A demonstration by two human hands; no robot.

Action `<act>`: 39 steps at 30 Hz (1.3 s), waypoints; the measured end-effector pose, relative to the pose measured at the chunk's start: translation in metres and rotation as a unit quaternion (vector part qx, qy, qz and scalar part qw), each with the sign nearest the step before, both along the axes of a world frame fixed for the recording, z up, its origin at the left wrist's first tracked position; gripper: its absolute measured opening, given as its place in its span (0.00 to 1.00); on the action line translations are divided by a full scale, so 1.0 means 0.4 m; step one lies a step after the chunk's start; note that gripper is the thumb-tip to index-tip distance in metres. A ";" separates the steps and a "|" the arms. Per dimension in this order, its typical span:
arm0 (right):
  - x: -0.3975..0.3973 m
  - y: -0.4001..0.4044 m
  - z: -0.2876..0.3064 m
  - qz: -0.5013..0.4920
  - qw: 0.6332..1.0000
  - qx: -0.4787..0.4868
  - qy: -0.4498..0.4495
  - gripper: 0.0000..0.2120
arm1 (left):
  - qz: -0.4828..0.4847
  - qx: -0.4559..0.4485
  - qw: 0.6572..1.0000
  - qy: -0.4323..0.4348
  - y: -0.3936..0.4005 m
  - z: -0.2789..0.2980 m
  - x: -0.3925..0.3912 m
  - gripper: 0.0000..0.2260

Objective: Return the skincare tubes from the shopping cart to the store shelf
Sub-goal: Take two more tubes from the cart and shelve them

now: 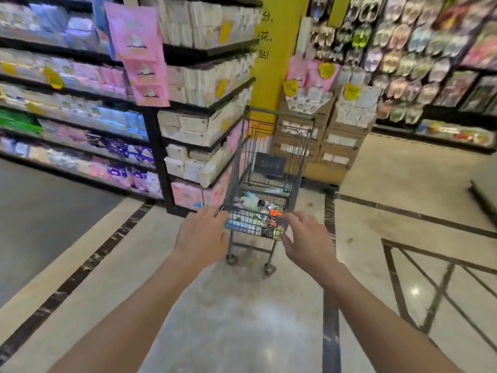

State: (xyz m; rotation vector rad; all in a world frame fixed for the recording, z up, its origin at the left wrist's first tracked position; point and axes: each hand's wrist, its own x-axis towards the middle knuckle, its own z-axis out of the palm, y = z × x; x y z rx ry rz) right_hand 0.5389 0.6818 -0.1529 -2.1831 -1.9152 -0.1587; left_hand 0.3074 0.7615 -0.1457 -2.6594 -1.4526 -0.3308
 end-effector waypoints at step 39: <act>0.648 1.231 -0.558 -0.045 0.958 -0.259 0.111 0.21 | 0.030 -0.291 0.952 0.086 1.206 -0.513 0.639 0.19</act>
